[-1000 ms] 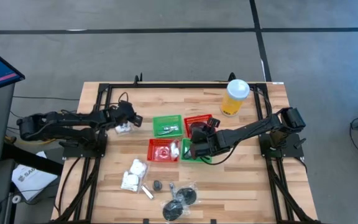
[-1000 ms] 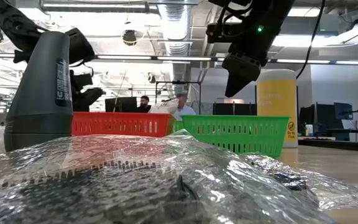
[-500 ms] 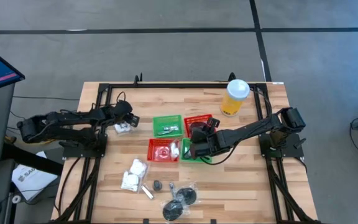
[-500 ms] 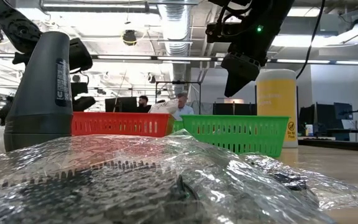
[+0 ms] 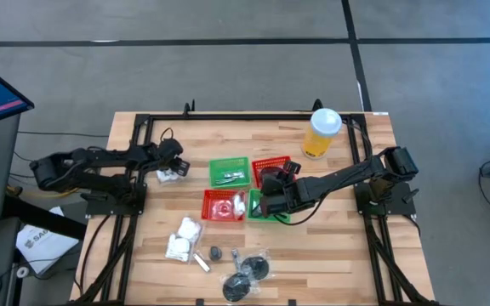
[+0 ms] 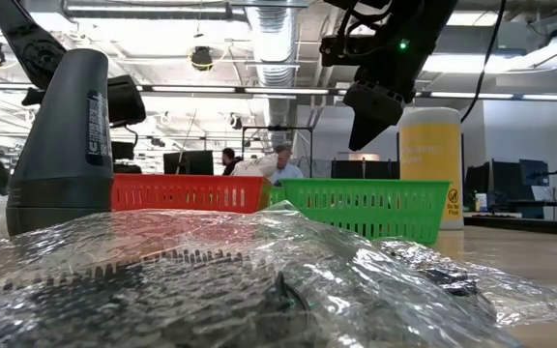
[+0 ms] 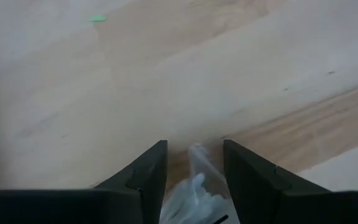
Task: Pick & Place Travel size toiletries
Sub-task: Put the white cotton pack into the left red basket
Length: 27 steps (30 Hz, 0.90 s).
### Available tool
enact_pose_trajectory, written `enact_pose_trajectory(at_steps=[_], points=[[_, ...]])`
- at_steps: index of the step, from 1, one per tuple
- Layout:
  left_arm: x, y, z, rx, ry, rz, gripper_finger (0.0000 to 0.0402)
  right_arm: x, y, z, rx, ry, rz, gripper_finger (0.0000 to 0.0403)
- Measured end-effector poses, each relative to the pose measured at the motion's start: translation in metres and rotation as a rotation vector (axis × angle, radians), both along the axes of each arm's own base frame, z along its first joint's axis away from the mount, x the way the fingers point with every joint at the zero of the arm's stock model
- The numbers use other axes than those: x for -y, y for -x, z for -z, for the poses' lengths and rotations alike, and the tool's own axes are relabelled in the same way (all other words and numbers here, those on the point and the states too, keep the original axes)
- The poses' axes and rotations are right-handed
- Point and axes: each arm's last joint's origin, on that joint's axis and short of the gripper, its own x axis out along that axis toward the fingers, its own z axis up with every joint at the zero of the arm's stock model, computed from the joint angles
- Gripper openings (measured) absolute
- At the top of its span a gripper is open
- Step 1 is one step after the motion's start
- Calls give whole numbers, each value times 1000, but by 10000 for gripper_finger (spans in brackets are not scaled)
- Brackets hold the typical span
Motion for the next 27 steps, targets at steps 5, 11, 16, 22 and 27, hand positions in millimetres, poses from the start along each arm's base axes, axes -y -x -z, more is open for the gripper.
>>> enact_pose_trajectory(at_steps=[5, 11, 16, 22, 27], points=[[0, 0, 2, -10, 13, -1, 115, 0, 0, 0, 0, 0, 0, 108], [0, 1, 3, -35, 11, 9, 12, 0, 0, 0, 0, 0, 0, 108], [1, 1, 1, -18, 15, 19, 2, 0, 0, 0, 0, 0, 0, 108], [4, 2, -5, 39, 33, 49, 1, 0, -1, 0, 5, -1, 0, 108], [6, 3, -12, 72, 3, 56, 0, 0, -1, 0, 5, -1, 0, 108]])
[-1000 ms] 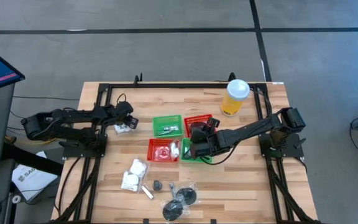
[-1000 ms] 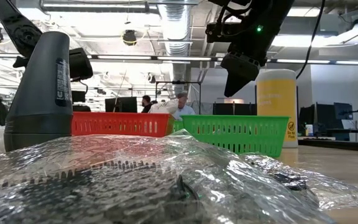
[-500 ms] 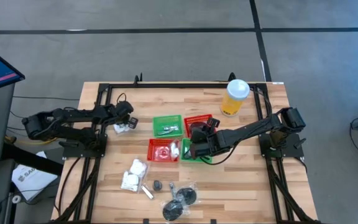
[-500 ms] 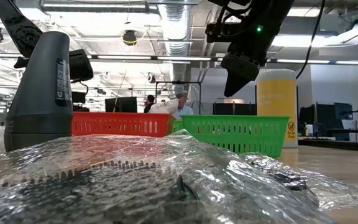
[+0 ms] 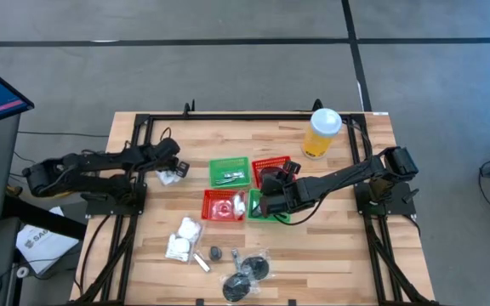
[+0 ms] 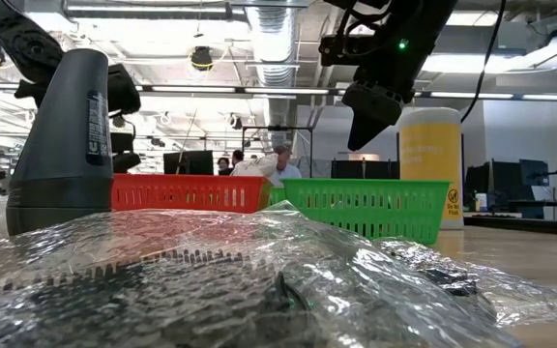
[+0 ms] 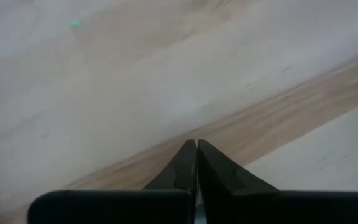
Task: Pick & Place Travel size toiletries
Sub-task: Put the white cotton pack into the left red basket
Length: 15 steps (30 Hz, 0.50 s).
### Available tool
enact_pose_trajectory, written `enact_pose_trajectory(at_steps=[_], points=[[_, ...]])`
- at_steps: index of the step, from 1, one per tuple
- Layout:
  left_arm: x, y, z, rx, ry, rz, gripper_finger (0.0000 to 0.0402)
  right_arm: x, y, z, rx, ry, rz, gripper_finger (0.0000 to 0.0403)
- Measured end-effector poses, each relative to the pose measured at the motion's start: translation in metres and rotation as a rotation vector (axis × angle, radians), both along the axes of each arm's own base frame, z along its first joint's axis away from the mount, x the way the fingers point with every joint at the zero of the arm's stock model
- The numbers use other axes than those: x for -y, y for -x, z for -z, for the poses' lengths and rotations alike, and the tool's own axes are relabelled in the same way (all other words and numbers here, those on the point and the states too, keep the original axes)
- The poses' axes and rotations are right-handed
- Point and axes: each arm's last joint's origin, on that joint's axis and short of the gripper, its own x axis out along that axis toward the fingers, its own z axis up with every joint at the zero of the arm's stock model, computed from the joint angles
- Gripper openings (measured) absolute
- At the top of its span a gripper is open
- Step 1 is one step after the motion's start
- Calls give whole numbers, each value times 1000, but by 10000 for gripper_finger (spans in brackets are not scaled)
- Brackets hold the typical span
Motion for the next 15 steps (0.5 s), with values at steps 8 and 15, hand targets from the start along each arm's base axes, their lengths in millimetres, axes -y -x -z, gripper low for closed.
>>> enact_pose_trajectory(at_steps=[8, 15], points=[[8, -1, -16, 97, -67, 44, 0, 0, 0, 0, 1, 0, 0, 108], [21, -3, -38, 277, -111, 139, 0, 0, -1, 0, 10, -2, 1, 108]])
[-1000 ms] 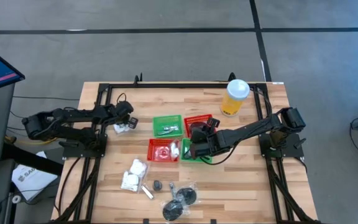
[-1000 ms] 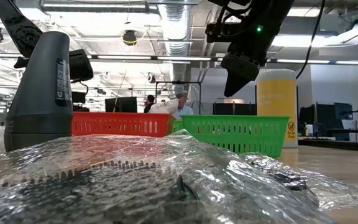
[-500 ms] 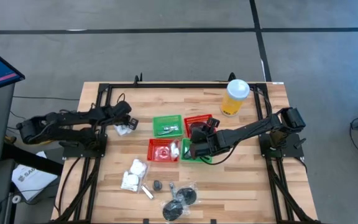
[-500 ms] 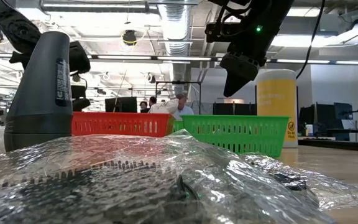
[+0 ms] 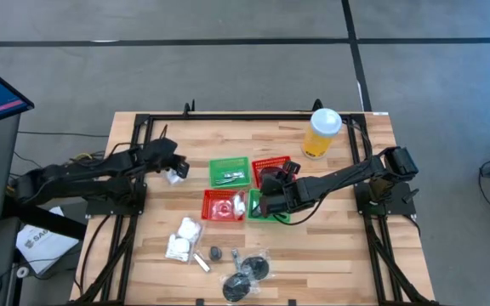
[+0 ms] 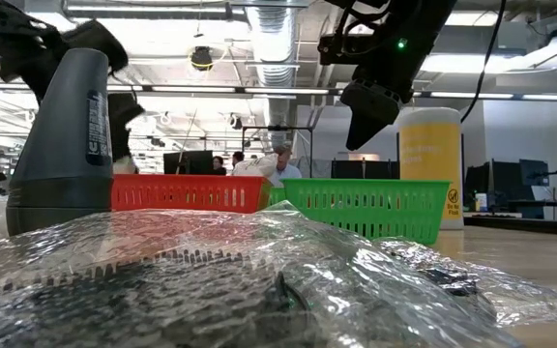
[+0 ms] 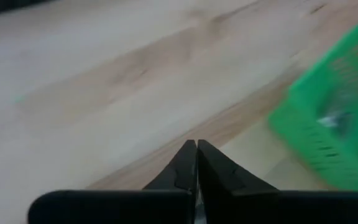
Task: Pick & Place Travel size toiletries
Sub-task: Put the white cotton pack into the left red basket
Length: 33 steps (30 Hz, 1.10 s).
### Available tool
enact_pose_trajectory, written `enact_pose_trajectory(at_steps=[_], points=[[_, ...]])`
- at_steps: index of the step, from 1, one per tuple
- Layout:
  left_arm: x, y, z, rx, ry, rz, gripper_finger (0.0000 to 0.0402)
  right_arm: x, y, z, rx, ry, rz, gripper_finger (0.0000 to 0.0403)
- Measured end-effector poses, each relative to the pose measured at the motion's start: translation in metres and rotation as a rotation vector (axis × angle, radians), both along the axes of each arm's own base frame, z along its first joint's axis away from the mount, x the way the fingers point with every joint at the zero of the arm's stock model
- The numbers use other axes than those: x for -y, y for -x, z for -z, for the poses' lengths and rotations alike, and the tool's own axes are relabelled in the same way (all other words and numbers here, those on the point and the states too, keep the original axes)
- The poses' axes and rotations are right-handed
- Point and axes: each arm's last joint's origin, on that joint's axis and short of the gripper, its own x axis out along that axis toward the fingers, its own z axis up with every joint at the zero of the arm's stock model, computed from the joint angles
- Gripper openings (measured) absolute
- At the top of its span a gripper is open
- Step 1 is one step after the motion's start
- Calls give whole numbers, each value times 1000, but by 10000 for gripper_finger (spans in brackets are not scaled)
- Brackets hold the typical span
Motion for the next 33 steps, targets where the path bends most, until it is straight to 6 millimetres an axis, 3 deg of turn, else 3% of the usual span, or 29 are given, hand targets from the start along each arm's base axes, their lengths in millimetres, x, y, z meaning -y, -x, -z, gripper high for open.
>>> enact_pose_trajectory(at_steps=[17, 33], points=[[52, -41, -32, 377, -136, 382, 0, 2, 0, 0, 2, 0, 6, 108], [83, -82, -22, 540, -165, 534, 0, 2, 0, 0, 1, 0, 5, 108]])
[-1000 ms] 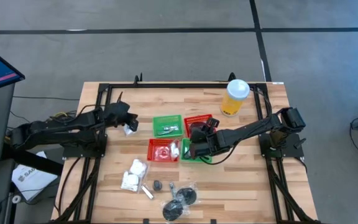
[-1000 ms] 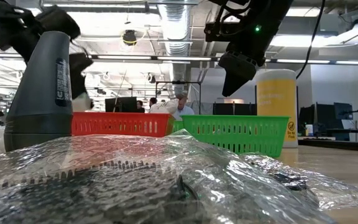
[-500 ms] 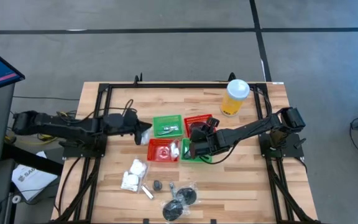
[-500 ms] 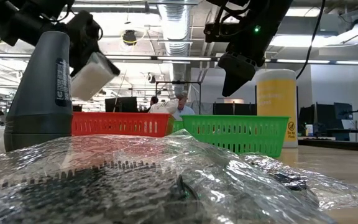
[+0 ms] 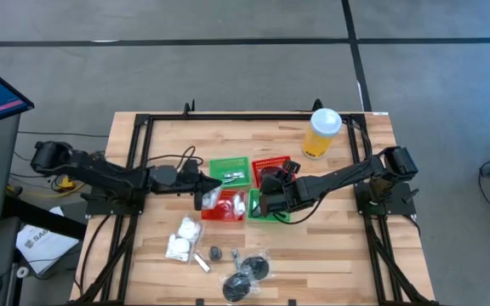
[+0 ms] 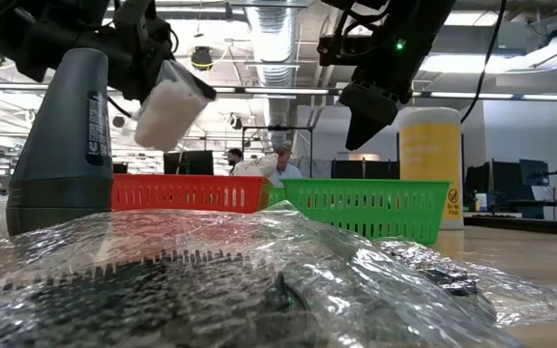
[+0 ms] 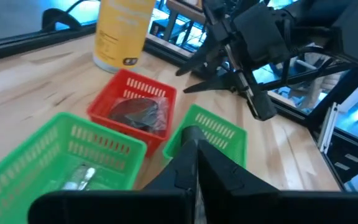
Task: Pick & Place Travel size toiletries
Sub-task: Put the white cotton pack into the left red basket
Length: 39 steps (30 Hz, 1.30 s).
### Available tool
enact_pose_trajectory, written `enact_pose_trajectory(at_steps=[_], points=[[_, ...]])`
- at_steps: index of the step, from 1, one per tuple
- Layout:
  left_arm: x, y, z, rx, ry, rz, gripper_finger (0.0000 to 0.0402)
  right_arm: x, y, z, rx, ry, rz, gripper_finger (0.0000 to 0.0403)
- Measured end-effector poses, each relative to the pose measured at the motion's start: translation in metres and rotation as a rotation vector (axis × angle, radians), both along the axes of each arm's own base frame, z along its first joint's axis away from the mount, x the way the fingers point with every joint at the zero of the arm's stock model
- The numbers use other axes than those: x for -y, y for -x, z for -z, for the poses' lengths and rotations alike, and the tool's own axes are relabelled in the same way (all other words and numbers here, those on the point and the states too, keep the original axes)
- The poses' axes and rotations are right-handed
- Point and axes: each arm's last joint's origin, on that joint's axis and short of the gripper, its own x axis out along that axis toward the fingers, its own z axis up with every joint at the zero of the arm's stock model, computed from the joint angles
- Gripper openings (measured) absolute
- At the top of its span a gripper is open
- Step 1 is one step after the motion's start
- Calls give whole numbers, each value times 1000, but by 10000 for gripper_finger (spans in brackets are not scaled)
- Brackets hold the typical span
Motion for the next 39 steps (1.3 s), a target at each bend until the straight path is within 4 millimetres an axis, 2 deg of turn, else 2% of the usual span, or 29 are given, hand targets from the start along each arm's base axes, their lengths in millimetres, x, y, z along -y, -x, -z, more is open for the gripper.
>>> enact_pose_trajectory(at_steps=[9, 16, 24, 35, 39], points=[[10, -18, 18, 41, 3, 34, 0, 0, 0, 0, 0, 0, 0, 108], [21, -27, 31, 63, -38, -5, 0, 0, 0, 0, -1, 0, 0, 108], [24, -34, 39, 142, -49, -21, 0, 0, 0, 0, -3, -14, -3, 108], [28, -55, 48, 121, -54, -24, 0, 0, 0, 0, -3, -15, -3, 108], [28, -56, 51, 107, -61, -23, 0, -1, 0, 0, -3, -16, -4, 108]])
